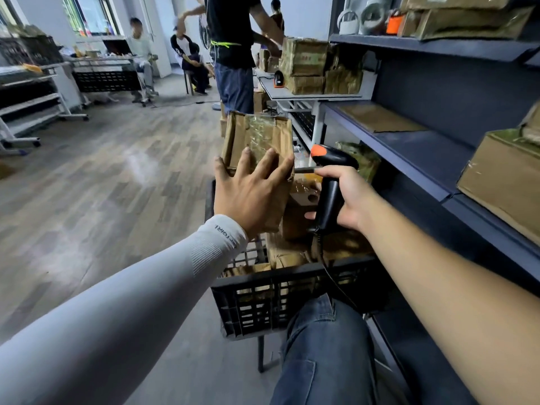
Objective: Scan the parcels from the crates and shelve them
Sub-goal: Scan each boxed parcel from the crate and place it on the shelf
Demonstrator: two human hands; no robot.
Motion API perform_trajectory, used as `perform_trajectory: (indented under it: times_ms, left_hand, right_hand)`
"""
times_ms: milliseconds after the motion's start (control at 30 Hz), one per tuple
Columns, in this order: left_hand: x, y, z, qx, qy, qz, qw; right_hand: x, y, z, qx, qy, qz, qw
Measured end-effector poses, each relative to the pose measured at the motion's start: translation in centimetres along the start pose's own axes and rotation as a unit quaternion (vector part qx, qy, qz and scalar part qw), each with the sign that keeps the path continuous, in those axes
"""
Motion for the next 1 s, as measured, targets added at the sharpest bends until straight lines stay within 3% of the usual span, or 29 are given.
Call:
perform_trajectory:
  times_ms: [333, 733, 900, 1000]
  left_hand:
    - [-4.4, 0.0, -6.1, 0.095, -0.029, -0.130, 0.987]
    - [-4.9, 1.5, -14.3, 0.160, 0.060, -0.174, 0.970]
    - [-4.4, 2.6, -16.6, 0.164, 0.188, -0.158, 0.955]
    - [-3.5, 1.8, -15.7, 0.126, 0.346, -0.158, 0.916]
  right_hand:
    - [-3.0, 5.5, 3.7, -0.083, -0.052, 0.015, 0.995]
    - [-11.2, 8.9, 3.0, -0.116, -0.048, -0.128, 0.984]
    - [-14.4, 9.6, 1.3, -0.100, -0.082, -0.179, 0.975]
    - [-15.7, 9.3, 0.2, -0.087, -0.077, -0.207, 0.971]
Point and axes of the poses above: each hand's wrist, its own y-axis away from the middle knuckle, its own x-axis out of the palm, z = x × y, the point moved 3 cm from there along -y, towards the middle knuckle, and after that the axes turned 6 degrees about -z, right-handed, at the moved point
